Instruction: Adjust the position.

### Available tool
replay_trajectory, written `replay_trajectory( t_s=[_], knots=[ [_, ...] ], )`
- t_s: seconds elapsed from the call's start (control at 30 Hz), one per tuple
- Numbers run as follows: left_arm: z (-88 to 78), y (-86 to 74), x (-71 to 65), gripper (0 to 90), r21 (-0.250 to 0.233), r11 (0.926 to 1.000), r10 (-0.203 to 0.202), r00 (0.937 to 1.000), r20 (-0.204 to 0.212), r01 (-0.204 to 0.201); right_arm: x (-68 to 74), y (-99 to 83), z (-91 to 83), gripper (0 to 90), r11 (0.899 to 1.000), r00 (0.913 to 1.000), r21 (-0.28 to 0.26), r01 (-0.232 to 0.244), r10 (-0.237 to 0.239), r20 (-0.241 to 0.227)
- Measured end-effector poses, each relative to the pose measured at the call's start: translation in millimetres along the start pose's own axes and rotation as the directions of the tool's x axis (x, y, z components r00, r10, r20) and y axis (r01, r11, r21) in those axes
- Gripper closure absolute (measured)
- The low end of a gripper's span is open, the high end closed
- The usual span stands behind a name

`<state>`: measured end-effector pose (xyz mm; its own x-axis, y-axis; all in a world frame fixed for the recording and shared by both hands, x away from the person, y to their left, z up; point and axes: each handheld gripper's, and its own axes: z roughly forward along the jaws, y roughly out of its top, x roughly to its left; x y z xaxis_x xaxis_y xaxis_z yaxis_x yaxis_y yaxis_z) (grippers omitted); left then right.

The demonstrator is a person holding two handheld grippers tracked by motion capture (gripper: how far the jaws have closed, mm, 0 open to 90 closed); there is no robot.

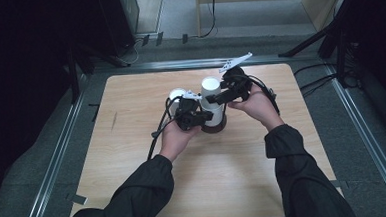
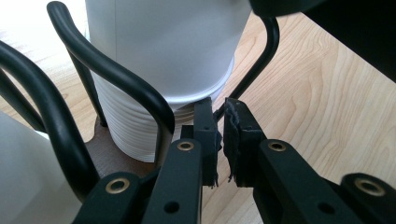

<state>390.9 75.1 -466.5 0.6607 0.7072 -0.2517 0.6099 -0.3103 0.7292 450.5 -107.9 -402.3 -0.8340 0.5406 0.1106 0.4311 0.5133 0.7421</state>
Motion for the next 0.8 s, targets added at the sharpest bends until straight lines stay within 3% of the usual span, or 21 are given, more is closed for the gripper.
replay_trajectory(
  t_s=[0.47,0.8],
  knots=[
    [-0.1,-0.2,0.2,83.7,0.007,1.0,0.007,1.0,0.003,-0.007,3.7,10.9,2.5,30.6,0.998,0.9974,0.033,0.06,-0.061,0.038],
    [0.3,-0.2,0.6,83.1,0.006,1.0,0.008,0.9999,0.014,-0.008,6.6,18.5,-7.5,31.0,0.997,0.9975,0.043,0.057,-0.059,0.04]
  ],
)
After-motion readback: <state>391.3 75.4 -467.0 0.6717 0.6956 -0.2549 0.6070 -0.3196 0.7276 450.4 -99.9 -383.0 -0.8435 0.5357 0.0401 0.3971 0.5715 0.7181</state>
